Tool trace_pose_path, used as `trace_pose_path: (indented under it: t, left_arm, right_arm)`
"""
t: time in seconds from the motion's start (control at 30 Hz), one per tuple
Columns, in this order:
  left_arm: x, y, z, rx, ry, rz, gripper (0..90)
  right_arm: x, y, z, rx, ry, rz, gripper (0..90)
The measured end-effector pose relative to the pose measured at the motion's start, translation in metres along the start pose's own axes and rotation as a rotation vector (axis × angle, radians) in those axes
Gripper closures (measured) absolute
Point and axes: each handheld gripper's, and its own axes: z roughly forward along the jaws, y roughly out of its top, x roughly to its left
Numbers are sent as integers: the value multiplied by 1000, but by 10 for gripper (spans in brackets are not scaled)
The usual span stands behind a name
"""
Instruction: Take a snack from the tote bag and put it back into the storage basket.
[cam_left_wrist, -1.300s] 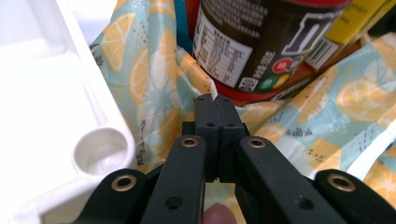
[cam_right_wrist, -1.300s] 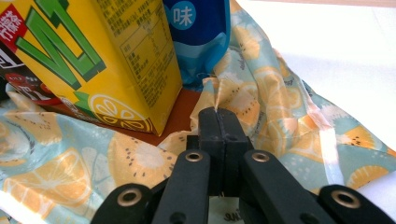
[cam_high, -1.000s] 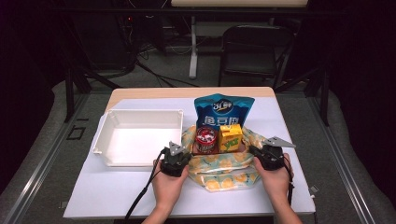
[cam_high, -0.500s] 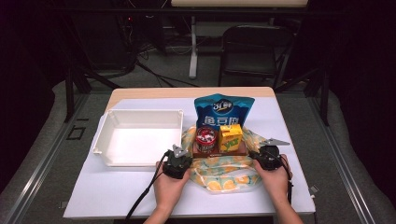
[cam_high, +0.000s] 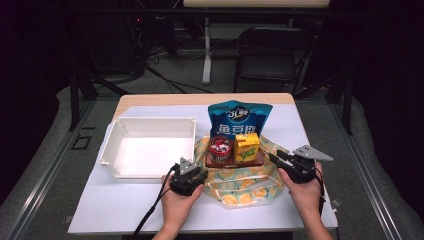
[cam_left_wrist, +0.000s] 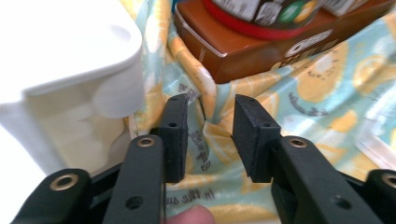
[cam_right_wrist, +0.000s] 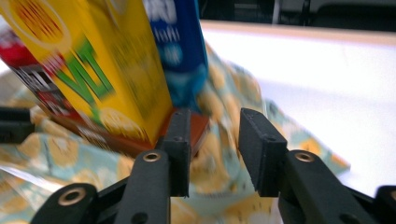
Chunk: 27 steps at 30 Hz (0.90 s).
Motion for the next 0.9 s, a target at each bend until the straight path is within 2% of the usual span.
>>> trace_pose_path:
  t: [0.07,0.2,0.3,0.37,0.43,0.57,0.67,0.9]
  left_arm:
    - [0,3,-9,-22,-9,4,616]
    - [5,10,-23,-73,-32,-20,599]
    - [10,15,-32,-95,-46,-2,600]
    - [13,18,-37,-116,-52,-7,593]
    - [17,21,-41,-126,-63,-13,591]
    - [24,25,-46,-143,-61,-23,582]
    - [28,27,-50,-155,-62,-13,574]
    - [35,31,-54,-149,-54,4,567]
  right_arm:
    - [2,7,-2,-26,0,-1,618]
    - [5,21,-1,-52,20,-10,597]
    - [6,30,4,-59,30,-5,587]
    - [7,35,7,-77,34,3,583]
    - [8,41,8,-73,34,-7,578]
    - [10,50,15,-82,39,-9,555]
    - [10,53,16,-87,50,0,550]
    - [19,54,12,-94,61,-15,531]
